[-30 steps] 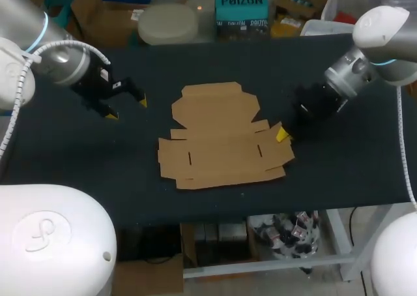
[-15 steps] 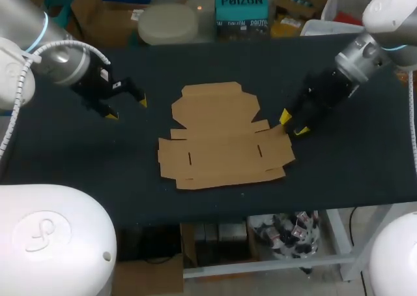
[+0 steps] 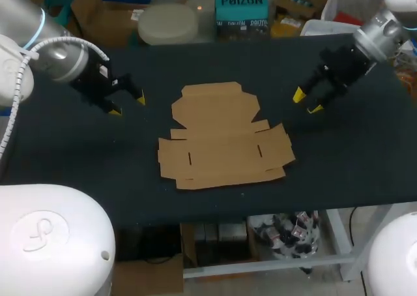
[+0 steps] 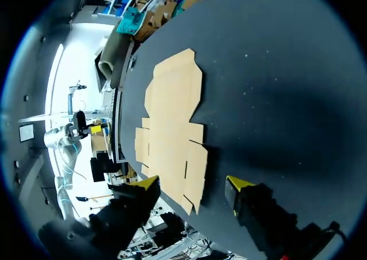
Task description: Assemble the packaging by folding the flat box into shape, placing the metal phone stand inside, and closing the box properly
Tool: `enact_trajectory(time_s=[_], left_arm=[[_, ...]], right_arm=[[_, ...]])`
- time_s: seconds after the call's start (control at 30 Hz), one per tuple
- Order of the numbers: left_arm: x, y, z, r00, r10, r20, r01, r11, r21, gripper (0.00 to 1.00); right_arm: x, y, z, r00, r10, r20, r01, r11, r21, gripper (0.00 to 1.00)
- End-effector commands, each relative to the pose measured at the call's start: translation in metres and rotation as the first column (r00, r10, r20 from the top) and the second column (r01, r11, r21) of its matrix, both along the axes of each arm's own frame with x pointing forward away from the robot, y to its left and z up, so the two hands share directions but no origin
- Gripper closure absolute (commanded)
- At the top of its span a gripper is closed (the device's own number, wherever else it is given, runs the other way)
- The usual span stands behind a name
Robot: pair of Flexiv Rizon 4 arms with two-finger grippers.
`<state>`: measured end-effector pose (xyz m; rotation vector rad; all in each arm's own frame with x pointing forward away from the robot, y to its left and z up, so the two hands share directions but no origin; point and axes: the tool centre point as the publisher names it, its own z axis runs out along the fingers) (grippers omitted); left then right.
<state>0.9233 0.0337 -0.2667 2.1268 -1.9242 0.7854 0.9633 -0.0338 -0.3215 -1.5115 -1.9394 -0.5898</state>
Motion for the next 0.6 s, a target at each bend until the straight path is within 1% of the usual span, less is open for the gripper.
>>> enact_trajectory(time_s=[0.03, 0.07, 0.23, 0.27, 0.3, 0.33, 0.6], left_arm=[[-0.0035, 0.0002, 0.002, 1.0, -0.007, -0.014, 0.007, 1.0, 0.01, 1.0], [-0.0042, -0.0005, 0.0019, 1.0, 0.006, -0.023, -0.006, 1.0, 0.017, 1.0], [-0.0088, -0.0051, -0.0023, 0.999, 0.018, -0.042, -0.017, 1.0, 0.024, 1.0], [-0.0087, -0.0058, -0.0034, 0.998, 0.035, -0.059, -0.035, 0.999, 0.014, 1.0], [-0.0075, -0.0071, -0.0049, 0.996, 0.046, -0.072, -0.044, 0.999, 0.018, 1.0], [-0.0075, -0.0071, -0.0049, 0.996, 0.046, -0.072, -0.044, 0.999, 0.018, 1.0], [-0.0075, -0.0071, -0.0049, 0.996, 0.046, -0.072, -0.044, 0.999, 0.018, 1.0]], right_arm=[[0.0046, -0.002, 0.001, 1.0, -0.009, -0.006, 0.009, 1.0, -0.005, 0.96], [0.0056, -0.0017, 0.0008, 1.0, -0.01, -0.006, 0.01, 1.0, -0.006, 1.0], [0.0092, -0.0011, -0.0002, 0.999, -0.033, -0.004, 0.033, 0.999, -0.016, 1.0], [0.0098, -0.0007, -0.0007, 0.999, -0.037, -0.009, 0.036, 0.999, -0.016, 1.0], [0.0103, -0.0003, -0.0014, 0.999, -0.047, -0.017, 0.046, 0.999, -0.018, 1.0], [0.0105, 0.0, -0.0018, 0.998, -0.064, -0.026, 0.064, 0.998, -0.026, 1.0], [0.0105, 0.0, -0.0018, 0.998, -0.064, -0.026, 0.064, 0.998, -0.026, 1.0]])
